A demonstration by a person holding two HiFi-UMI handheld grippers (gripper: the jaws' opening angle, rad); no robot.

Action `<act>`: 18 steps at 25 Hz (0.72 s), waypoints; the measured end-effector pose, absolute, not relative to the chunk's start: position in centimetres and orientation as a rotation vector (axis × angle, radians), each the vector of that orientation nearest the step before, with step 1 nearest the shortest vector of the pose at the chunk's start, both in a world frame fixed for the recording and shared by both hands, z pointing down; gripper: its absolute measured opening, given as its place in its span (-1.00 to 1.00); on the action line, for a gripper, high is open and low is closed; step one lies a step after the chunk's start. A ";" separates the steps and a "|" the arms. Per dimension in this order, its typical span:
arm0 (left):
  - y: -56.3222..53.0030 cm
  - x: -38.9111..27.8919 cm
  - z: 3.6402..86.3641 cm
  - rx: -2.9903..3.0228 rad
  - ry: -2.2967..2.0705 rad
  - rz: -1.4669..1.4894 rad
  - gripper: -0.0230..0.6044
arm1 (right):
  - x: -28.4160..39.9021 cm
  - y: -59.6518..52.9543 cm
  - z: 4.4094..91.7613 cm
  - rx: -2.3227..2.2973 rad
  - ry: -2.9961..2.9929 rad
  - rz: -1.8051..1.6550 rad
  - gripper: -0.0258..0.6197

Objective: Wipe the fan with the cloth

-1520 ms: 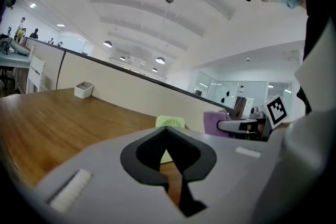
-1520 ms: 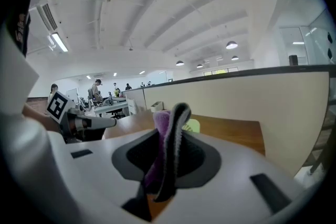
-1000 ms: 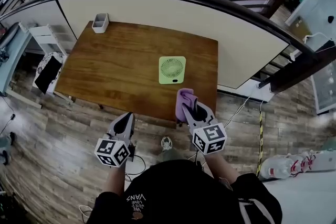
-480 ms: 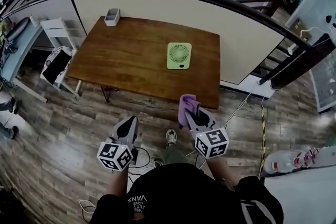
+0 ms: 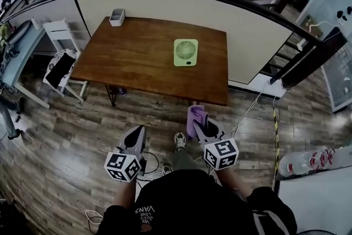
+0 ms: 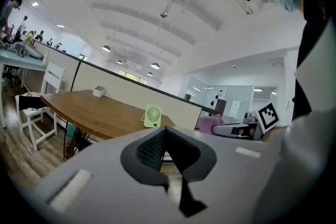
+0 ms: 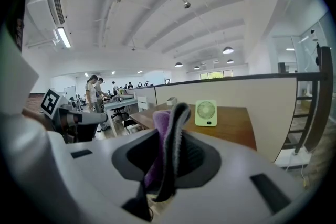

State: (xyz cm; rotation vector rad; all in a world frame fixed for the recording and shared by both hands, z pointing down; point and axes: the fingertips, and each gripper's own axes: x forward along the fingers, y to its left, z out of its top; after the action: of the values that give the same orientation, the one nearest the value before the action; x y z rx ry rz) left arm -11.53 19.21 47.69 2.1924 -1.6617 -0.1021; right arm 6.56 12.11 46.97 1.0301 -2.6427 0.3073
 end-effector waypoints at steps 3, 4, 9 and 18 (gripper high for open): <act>19.5 -11.2 47.7 2.199 -1.656 -0.095 -0.89 | 6.7 12.8 47.1 1.022 -2.632 0.291 -0.63; 19.5 -11.2 47.7 2.201 -1.655 -0.095 -0.89 | 6.7 12.9 47.0 1.019 -2.628 0.280 -0.63; 19.4 -10.8 47.7 2.208 -1.658 -0.121 -0.89 | 6.6 13.1 46.6 1.007 -2.611 0.218 -0.63; 18.8 -10.5 47.5 2.224 -1.653 -0.111 -0.89 | 6.7 12.5 46.3 1.005 -2.619 0.215 -0.63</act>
State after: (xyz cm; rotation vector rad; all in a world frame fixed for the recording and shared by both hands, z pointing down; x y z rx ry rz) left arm -10.51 18.81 47.52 2.2235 -1.6531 -0.1114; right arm 6.67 12.54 46.26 1.0051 -2.6186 0.2151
